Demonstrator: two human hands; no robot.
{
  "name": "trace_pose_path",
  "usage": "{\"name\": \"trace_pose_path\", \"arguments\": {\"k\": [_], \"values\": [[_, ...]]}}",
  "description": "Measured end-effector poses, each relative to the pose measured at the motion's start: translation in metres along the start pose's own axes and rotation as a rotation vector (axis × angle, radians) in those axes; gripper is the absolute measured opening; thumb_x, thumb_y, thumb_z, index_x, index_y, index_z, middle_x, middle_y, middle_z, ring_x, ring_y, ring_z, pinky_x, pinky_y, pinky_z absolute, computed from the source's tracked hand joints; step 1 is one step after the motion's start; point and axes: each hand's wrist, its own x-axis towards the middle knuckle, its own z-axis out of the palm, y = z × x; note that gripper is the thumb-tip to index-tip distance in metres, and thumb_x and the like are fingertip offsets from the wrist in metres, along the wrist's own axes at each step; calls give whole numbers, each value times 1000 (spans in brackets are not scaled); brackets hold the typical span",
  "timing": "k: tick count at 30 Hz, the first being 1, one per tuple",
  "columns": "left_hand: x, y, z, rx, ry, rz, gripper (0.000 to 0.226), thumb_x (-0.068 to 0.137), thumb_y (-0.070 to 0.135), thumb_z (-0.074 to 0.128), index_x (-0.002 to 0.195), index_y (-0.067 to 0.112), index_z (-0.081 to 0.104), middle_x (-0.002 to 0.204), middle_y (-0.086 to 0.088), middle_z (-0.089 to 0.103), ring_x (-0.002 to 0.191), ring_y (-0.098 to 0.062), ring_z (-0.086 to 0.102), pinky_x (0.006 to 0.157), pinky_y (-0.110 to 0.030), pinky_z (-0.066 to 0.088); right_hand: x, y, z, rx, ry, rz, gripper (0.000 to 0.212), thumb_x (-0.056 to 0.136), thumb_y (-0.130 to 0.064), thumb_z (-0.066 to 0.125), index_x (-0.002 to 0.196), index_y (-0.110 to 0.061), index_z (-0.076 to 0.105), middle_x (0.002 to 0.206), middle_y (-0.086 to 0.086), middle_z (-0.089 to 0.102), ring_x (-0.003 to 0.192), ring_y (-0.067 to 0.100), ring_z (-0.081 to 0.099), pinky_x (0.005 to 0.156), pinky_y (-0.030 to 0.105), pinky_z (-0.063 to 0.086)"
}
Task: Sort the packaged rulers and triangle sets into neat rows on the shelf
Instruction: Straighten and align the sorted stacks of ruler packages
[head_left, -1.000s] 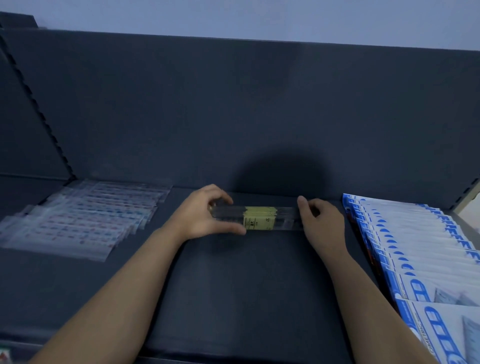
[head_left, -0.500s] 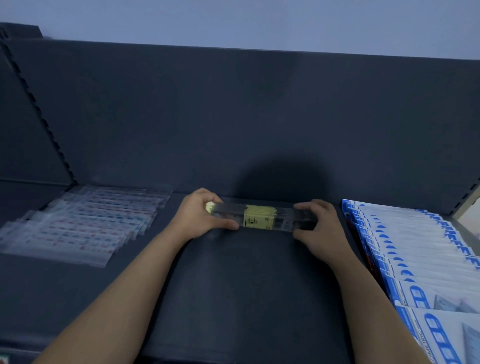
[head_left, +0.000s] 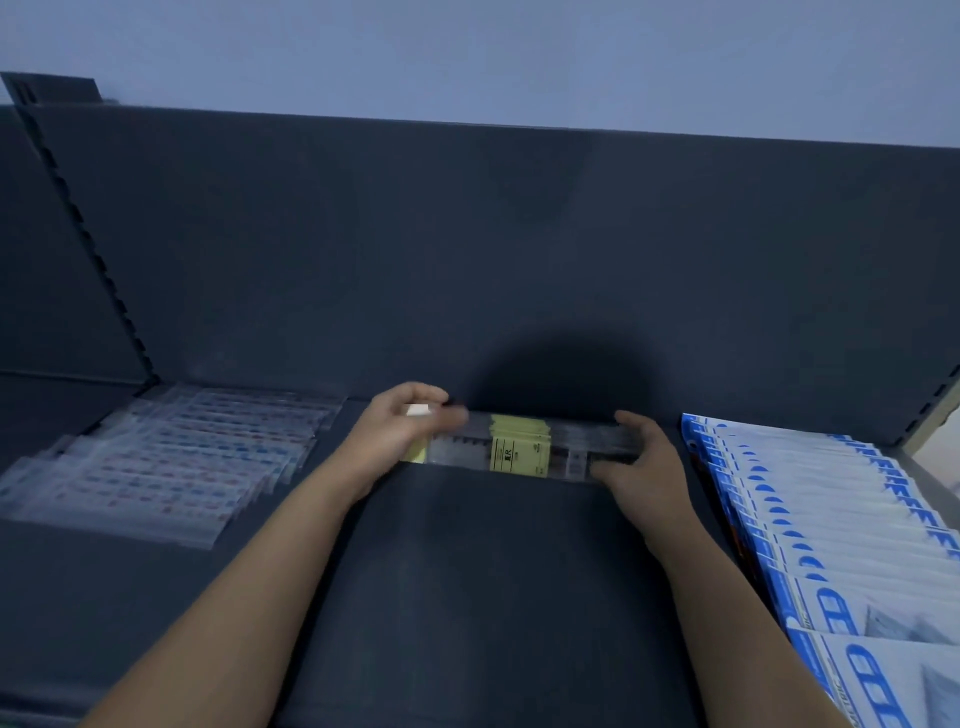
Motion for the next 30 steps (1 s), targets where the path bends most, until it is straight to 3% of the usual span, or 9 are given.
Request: {"name": "trace_pose_path", "arguments": {"k": [3, 7, 10, 12, 16, 20, 22, 25, 30], "values": [[4, -8, -13, 324, -116, 61, 65, 61, 19, 90, 118, 24, 60, 118, 2, 59, 108, -16, 57, 92, -30, 49, -1, 1, -3, -91, -10, -72, 45, 67, -1, 73, 106, -20, 62, 109, 5, 58, 96, 17, 57, 83, 26, 44], [1, -6, -23, 225, -168, 162, 42, 61, -1, 88, 97, 13, 70, 99, -4, 70, 96, -22, 65, 87, -34, 52, -3, -4, -6, -405, -50, -241, 27, 69, -7, 67, 90, -19, 58, 95, -1, 52, 89, 20, 55, 72, 24, 35], [-3, 0, -22, 201, -211, 234, 34, 59, -1, 88, 87, 11, 73, 90, -3, 74, 86, -16, 68, 79, -27, 52, -5, -16, -6, -1049, -47, -422, 31, 67, -38, 61, 88, -24, 44, 88, -3, 56, 93, 21, 54, 88, 32, 32], [-6, 11, -20, 148, -196, 264, 34, 58, 1, 89, 86, 14, 75, 86, -4, 74, 79, -14, 68, 71, -24, 52, -3, -30, -1, -1150, -133, -465, 34, 65, -45, 60, 88, -26, 43, 81, -4, 57, 92, 20, 55, 97, 33, 30], [-10, 45, -7, -178, -109, 391, 35, 52, 8, 89, 84, 14, 74, 84, -4, 74, 76, -13, 68, 69, -23, 55, 1, -50, 4, -673, -277, -397, 17, 65, -27, 66, 75, -24, 53, 68, -10, 58, 71, 16, 58, 56, 28, 41], [-8, 80, 27, -418, -41, 440, 42, 65, 7, 81, 104, 4, 68, 100, -10, 73, 96, -23, 68, 87, -33, 54, -12, -60, 20, -87, -256, -333, 22, 65, -13, 71, 68, -33, 64, 61, -14, 64, 55, 0, 57, 50, 21, 46], [-10, 95, 44, -377, -79, 427, 45, 67, 10, 80, 110, 5, 67, 102, -7, 74, 97, -21, 69, 82, -31, 55, -19, -64, 31, 92, -255, -306, 21, 67, -5, 70, 65, -24, 63, 61, -3, 65, 57, 7, 59, 53, 26, 48], [-13, 108, 64, -332, -102, 385, 34, 65, 15, 83, 95, 14, 67, 85, 0, 73, 81, -14, 69, 69, -24, 54, -26, -65, 41, 227, -242, -333, 13, 71, -1, 69, 75, -11, 63, 72, 8, 69, 65, 16, 64, 60, 32, 52], [-20, 101, 84, -228, -40, 397, 27, 67, 2, 81, 83, 12, 62, 74, 1, 68, 70, -13, 65, 64, -28, 55, -32, -54, 40, 355, -242, -331, 32, 71, 2, 75, 92, -20, 64, 82, -7, 72, 78, 5, 68, 63, 16, 52]]}}
